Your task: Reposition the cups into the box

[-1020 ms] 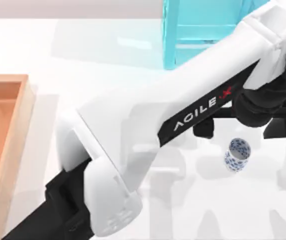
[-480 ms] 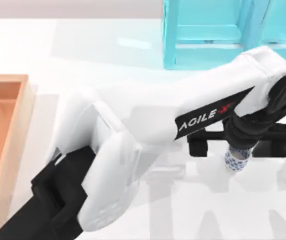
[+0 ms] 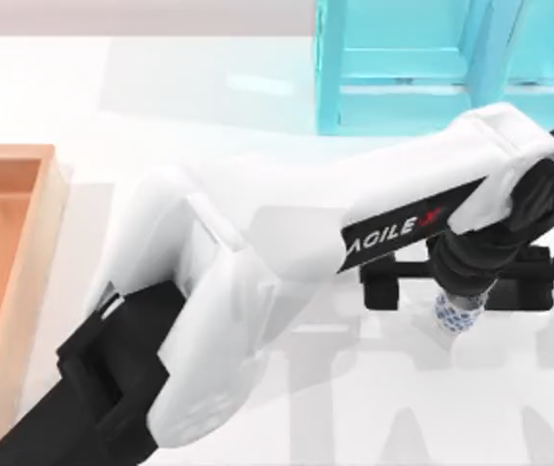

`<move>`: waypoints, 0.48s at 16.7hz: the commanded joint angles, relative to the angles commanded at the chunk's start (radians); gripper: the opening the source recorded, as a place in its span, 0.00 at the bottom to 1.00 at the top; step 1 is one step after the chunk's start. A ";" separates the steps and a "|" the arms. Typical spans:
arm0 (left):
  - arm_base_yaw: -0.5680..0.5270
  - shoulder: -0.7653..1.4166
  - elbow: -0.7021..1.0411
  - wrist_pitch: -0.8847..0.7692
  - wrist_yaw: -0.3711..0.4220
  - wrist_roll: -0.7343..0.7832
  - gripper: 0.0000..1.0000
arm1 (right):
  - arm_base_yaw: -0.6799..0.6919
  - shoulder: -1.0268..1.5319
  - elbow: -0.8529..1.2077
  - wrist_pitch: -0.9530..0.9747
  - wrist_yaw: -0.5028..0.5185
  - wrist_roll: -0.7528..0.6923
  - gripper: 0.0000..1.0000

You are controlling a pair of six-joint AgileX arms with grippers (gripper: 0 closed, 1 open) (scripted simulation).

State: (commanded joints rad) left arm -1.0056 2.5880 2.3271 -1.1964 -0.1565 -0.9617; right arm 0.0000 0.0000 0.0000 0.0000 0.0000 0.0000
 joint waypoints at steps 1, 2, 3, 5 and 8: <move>0.000 0.000 0.000 0.000 0.000 0.000 0.85 | 0.000 0.000 0.000 0.000 0.000 0.000 1.00; 0.000 0.000 0.000 0.000 0.000 0.000 0.77 | 0.000 0.000 0.000 0.000 0.000 0.000 1.00; 0.000 0.000 0.000 0.000 0.000 0.000 0.70 | 0.000 0.000 0.000 0.000 0.000 0.000 1.00; 0.000 0.000 0.000 0.000 0.000 0.000 0.55 | 0.000 0.000 0.000 0.000 0.000 0.000 1.00; 0.000 0.000 0.000 0.000 0.000 0.000 0.32 | 0.000 0.000 0.000 0.000 0.000 0.000 1.00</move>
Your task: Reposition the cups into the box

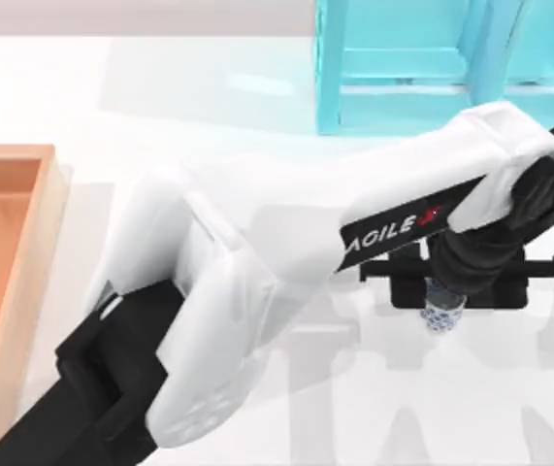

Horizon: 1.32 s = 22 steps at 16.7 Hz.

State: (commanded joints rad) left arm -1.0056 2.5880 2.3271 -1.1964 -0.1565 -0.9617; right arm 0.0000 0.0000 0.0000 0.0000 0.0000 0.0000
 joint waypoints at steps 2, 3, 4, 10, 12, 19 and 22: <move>0.000 0.000 0.000 0.000 0.000 0.000 0.17 | 0.000 0.000 0.000 0.000 0.000 0.000 1.00; 0.000 0.000 0.000 0.000 0.000 0.000 0.10 | 0.000 0.000 0.000 0.000 0.000 0.000 1.00; 0.000 0.000 0.000 0.000 0.000 0.000 0.02 | 0.000 0.000 0.000 0.000 0.000 0.000 1.00; 0.000 0.000 0.000 0.000 0.000 0.000 0.00 | 0.000 0.000 0.000 0.000 0.000 0.000 1.00; 0.000 0.000 0.000 0.000 0.000 0.000 0.00 | 0.000 0.000 0.000 0.000 0.000 0.000 1.00; 0.049 -0.170 -0.141 -0.012 0.007 0.050 0.00 | 0.000 0.000 0.000 0.000 0.000 0.000 1.00; 0.092 -0.331 -0.268 -0.030 0.010 0.093 0.00 | 0.000 0.000 0.000 0.000 0.000 0.000 1.00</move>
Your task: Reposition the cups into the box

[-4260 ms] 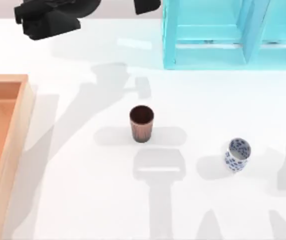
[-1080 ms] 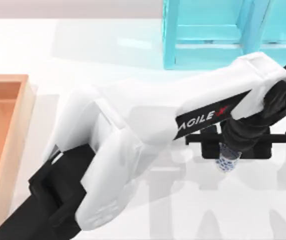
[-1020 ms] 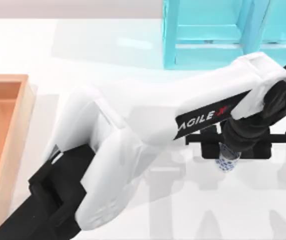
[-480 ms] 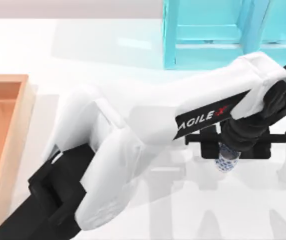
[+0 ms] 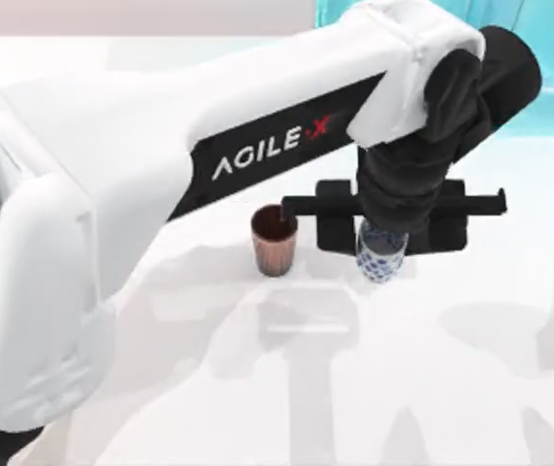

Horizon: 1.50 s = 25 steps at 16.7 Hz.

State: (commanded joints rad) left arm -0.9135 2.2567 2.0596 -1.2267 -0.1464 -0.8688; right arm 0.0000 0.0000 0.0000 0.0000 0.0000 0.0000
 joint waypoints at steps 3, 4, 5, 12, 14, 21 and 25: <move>0.030 -0.096 -0.091 -0.017 0.000 0.031 0.00 | 0.000 0.000 0.000 0.000 0.000 0.000 1.00; 0.034 -0.106 -0.102 -0.019 0.000 0.036 0.00 | 0.000 0.000 0.000 0.000 0.000 0.000 1.00; 0.035 -0.107 -0.103 -0.019 0.000 0.036 0.00 | 0.000 0.000 0.000 0.000 0.000 0.000 1.00; 0.093 -0.125 -0.120 -0.027 0.006 0.091 0.00 | 0.000 0.000 0.000 0.000 0.000 0.000 1.00; 0.186 -0.164 -0.155 -0.034 0.018 0.172 0.00 | 0.000 0.000 0.000 0.000 0.000 0.000 1.00; 0.761 -0.440 -0.398 -0.042 0.108 0.677 0.00 | 0.000 0.000 0.000 0.000 0.000 0.000 1.00; 1.040 -0.648 -0.587 -0.039 0.164 0.964 0.00 | 0.000 0.000 0.000 0.000 0.000 0.000 1.00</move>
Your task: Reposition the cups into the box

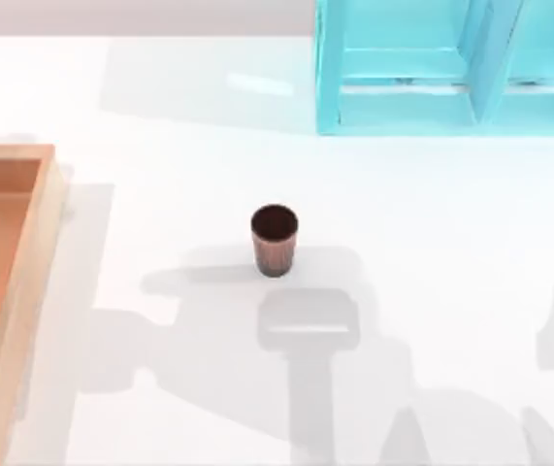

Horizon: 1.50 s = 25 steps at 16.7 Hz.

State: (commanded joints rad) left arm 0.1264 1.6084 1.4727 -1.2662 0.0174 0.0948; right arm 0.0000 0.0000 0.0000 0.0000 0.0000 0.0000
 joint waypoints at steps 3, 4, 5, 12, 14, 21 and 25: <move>0.173 -0.147 -0.144 -0.001 0.034 0.182 0.00 | 0.000 0.000 0.000 0.000 0.000 0.000 1.00; 0.218 -0.191 -0.190 -0.002 0.043 0.232 0.00 | 0.000 0.000 0.000 0.000 0.000 0.000 1.00; 0.257 -0.232 -0.234 -0.001 0.052 0.277 0.00 | 0.000 0.000 0.000 0.000 0.000 0.000 1.00; 0.360 -0.357 -0.365 0.008 0.078 0.401 0.00 | 0.000 0.000 0.000 0.000 0.000 0.000 1.00; 0.360 -0.357 -0.365 0.008 0.078 0.401 0.00 | 0.000 0.000 0.000 0.000 0.000 0.000 1.00; 0.350 -0.337 -0.482 0.154 0.075 0.392 0.00 | 0.000 0.000 0.000 0.000 0.000 0.000 1.00; 0.346 -0.316 -0.585 0.271 0.075 0.387 0.00 | 0.000 0.000 0.000 0.000 0.000 0.000 1.00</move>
State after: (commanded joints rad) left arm 0.4724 1.2927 0.8881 -0.9951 0.0923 0.4822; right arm 0.0000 0.0000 0.0000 0.0000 0.0000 0.0000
